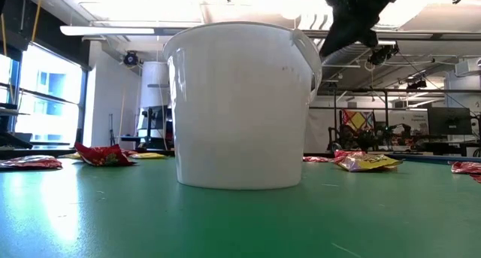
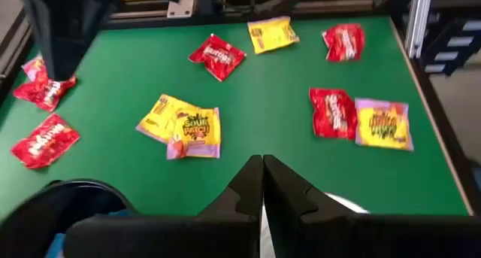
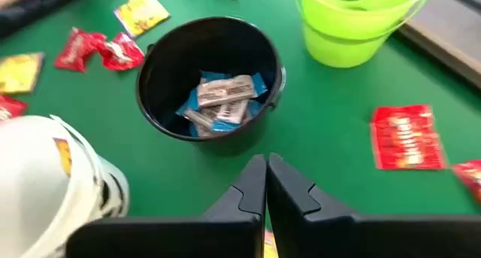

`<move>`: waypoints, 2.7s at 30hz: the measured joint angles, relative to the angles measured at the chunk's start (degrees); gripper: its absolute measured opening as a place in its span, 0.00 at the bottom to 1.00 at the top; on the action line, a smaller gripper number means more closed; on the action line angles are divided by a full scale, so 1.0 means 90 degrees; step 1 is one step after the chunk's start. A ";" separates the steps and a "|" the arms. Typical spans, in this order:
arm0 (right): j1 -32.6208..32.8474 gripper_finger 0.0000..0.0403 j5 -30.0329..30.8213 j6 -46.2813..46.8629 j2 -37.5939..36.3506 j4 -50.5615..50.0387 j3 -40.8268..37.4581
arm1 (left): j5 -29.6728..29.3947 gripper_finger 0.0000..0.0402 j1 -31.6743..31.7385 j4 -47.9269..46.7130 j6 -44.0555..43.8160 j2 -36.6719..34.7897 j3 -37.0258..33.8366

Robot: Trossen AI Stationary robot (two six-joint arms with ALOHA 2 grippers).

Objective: Sort candy by brand, put in halloween buckets
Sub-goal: Put the yellow candy into the white bucket

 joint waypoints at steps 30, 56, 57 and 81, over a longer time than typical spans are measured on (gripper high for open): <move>0.1924 0.16 -0.0072 0.6012 0.0078 0.0044 -0.2249 | 0.0028 0.00 0.0511 0.3729 -0.2206 -0.1899 -0.4142; 0.1837 0.41 -0.0489 0.6092 0.0248 0.2179 -0.3683 | 0.1507 0.00 0.1238 0.6383 -0.2358 -0.2905 -0.6363; 0.1837 0.41 -0.0491 0.6092 0.0249 0.2534 -0.3816 | 0.1474 0.00 0.1252 0.6432 -0.2449 -0.2975 -0.6492; 0.1834 0.01 0.0131 0.5791 0.0197 0.3937 -0.4317 | 0.0187 0.00 0.1274 0.6600 -0.3087 -0.4193 -0.7972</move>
